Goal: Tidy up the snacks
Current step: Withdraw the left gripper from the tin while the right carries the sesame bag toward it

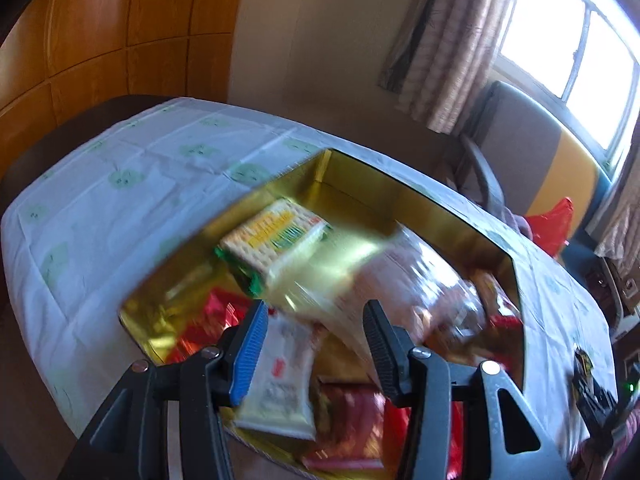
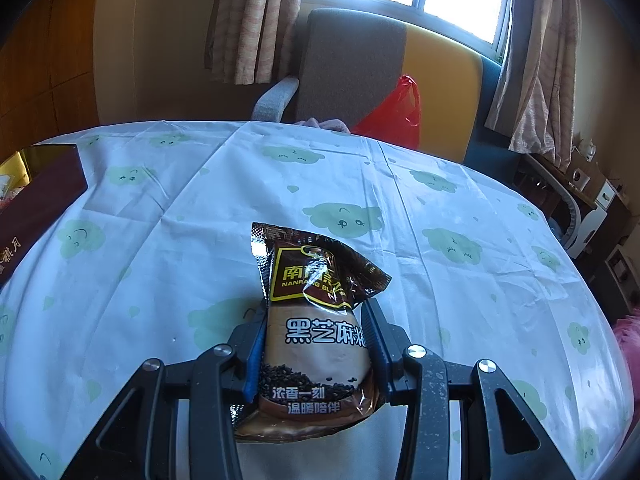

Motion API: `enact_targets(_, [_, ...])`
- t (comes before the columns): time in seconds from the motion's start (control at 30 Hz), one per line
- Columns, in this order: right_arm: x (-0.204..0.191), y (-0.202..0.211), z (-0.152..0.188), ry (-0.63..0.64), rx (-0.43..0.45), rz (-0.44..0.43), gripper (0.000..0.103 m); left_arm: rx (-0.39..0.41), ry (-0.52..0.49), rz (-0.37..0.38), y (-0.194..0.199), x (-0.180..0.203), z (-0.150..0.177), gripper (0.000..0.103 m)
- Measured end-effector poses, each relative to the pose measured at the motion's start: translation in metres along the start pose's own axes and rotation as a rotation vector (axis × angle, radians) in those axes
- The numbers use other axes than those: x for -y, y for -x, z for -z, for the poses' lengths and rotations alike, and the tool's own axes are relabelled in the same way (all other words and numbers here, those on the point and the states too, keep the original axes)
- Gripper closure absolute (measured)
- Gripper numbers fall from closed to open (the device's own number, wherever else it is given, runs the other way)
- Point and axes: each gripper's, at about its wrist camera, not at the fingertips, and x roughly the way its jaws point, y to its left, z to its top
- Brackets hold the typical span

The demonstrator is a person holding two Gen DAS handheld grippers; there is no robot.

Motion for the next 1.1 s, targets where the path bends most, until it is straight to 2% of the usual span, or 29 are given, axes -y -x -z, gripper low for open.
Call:
enact_targets(0.27, [-0.023,0.015,-0.001,0.086,0.019,-0.082,0.059,-0.034,-0.094,0.04,0.015,0.031,0.036,0.052])
enact_targets(0.47, [-0.045,0.034,-0.001,0.043,0.02,-0.199,0.059,-0.021,-0.103,0.071,0.029,0.039,0.05,0.052])
enact_targets(0.7, [-0.09,0.063,-0.02,0.02,0.038,-0.363,0.059,-0.011,-0.095,0.049,0.044,0.04,0.06,0.052])
enact_targets(0.87, [-0.128,0.087,-0.037,0.064,0.058,-0.456,0.059,-0.02,-0.148,0.007,0.049,0.044,0.067,0.052])
enact_targets(1.1, [-0.187,0.102,-0.053,0.17,0.028,-0.542,0.059,0.004,-0.165,-0.033,0.062,0.045,0.067,0.052])
